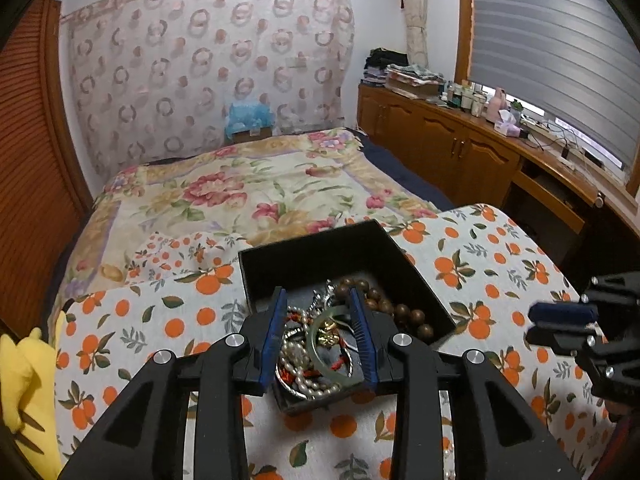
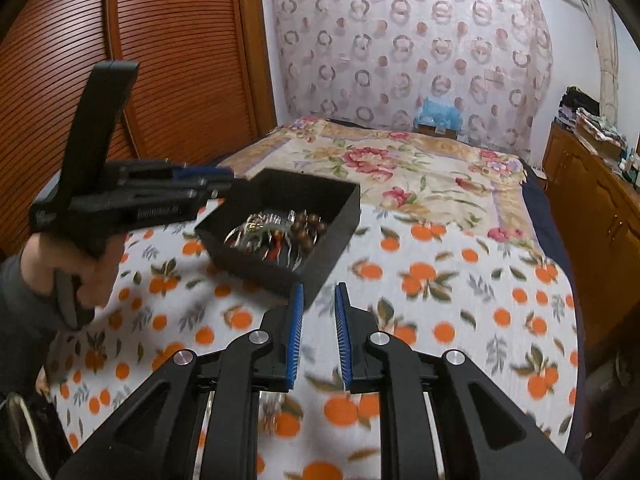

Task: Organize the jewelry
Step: 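Open the left tool over the box to drop the gold ring, then grasp the white pearl necklace with the left tool while the right tool approaches the flower pendant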

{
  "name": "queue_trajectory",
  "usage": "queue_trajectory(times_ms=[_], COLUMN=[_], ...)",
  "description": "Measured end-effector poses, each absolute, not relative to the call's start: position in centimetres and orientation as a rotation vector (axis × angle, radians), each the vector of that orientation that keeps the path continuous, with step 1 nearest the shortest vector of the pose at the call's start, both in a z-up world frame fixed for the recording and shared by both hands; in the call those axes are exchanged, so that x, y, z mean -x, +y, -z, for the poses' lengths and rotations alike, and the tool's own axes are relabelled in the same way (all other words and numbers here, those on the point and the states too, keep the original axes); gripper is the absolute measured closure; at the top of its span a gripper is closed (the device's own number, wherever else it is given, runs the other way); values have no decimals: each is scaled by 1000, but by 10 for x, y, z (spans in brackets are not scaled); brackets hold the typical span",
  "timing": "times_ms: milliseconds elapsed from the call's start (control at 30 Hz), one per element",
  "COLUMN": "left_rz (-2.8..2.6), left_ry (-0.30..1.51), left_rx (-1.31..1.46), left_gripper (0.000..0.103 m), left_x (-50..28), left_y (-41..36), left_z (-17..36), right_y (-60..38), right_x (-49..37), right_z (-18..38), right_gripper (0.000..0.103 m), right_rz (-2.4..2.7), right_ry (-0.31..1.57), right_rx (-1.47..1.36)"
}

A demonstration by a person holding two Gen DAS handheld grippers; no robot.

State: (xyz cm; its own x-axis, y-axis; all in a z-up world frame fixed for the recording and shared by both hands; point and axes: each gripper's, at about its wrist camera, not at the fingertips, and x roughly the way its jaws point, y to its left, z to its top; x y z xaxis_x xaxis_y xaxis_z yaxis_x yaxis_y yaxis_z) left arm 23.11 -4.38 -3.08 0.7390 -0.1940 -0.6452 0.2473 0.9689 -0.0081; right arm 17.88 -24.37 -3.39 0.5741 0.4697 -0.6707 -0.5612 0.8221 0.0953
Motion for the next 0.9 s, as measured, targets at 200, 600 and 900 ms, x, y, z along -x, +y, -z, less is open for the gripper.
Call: queue_trajectory(times_ms=[200, 600, 900], left_rz=[271, 383, 434], left_ry=[684, 745, 815], left_rx=[-97, -129, -142], left_gripper=[73, 72, 72], left_x=[-204, -154, -146], left_y=[-51, -73, -85], left_z=[29, 61, 87], right_y=[-248, -236, -227], right_x=[-147, -134, -136], right_z=[56, 85, 90], right_gripper=[85, 79, 92], right_rz=[-623, -643, -642], right_ry=[783, 863, 892], right_rx=[153, 191, 238])
